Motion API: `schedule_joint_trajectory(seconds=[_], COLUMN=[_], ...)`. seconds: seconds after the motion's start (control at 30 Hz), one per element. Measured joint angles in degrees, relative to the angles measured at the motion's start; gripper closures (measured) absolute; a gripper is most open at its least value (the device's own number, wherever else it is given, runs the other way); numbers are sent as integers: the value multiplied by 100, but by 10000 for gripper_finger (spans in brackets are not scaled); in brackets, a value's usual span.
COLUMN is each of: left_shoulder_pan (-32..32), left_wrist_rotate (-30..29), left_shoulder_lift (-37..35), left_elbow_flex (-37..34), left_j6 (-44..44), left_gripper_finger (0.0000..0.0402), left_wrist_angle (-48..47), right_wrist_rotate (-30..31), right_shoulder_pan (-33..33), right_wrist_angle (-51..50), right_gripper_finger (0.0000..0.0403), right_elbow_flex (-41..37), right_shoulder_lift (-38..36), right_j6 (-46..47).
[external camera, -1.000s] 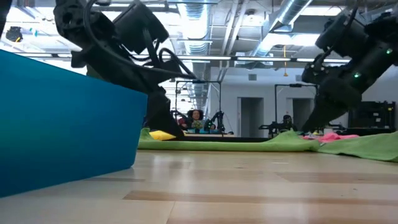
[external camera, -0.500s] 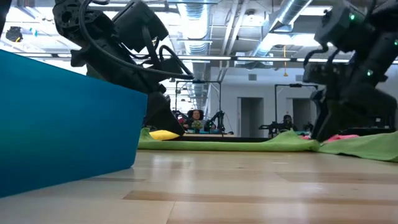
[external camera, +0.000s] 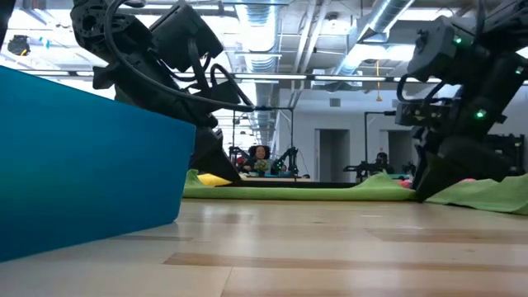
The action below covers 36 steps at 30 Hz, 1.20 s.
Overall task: Fold microfiber towels
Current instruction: Fold the top green microfiber
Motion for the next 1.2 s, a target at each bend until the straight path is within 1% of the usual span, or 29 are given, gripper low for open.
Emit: schedule_joint_trajectory(seconds=[0.07, 0.17, 0.23, 0.4, 0.5, 0.6, 0.7, 0.87, 1.0, 1.03, 1.17, 1.2], left_shoulder_pan=[0, 0, 0, -2, -6, -11, -15, -62, -170, -193, -287, -299], left_wrist_rotate=[0, 0, 2, 2, 3, 2, -17, -173, -471, -524, -655, -692], left_shoulder_lift=[0, 0, 0, 0, -30, -175, -476, -1187, -1805, -1946, -2423, -2516], left_elbow_flex=[0, 0, -1, -1, -1, -2, -2, -1, -2, -2, -2, -4], left_j6=[0, -4, -26, -51, -95, -175, -214, -362, -548, -608, -875, -919], left_gripper_finger=[402, 402, 402, 402, 402, 401, 402, 402, 402, 401, 401, 401], left_wrist_angle=[-9, -114, -200, -254, -294, -440, -666, -1266, -1851, -1942, -2389, -2501], right_wrist_rotate=[129, 141, 160, 648, 738, 724, 642, 91, -3, -29, -65, -47], right_shoulder_pan=[-11, -29, -48, -41, -104, -192, -300, -476, -545, -565, -633, -654], right_wrist_angle=[-143, -549, -684, -805, -687, -194, 563, 1914, 2967, 3202, 3396, 3294], right_gripper_finger=[321, 374, 392, 381, 391, 396, 389, 389, 394, 394, 388, 388], right_elbow_flex=[152, 358, 502, 1016, 1345, 1543, 1577, 1583, 1606, 1719, 2274, 2409], right_shoulder_lift=[-7, -11, -10, -12, -12, 27, 97, 631, 1234, 1434, 1994, 2114], right_j6=[2, -6, -127, -732, -1275, -1809, -2293, -2813, -3292, -3404, -3715, -3794])
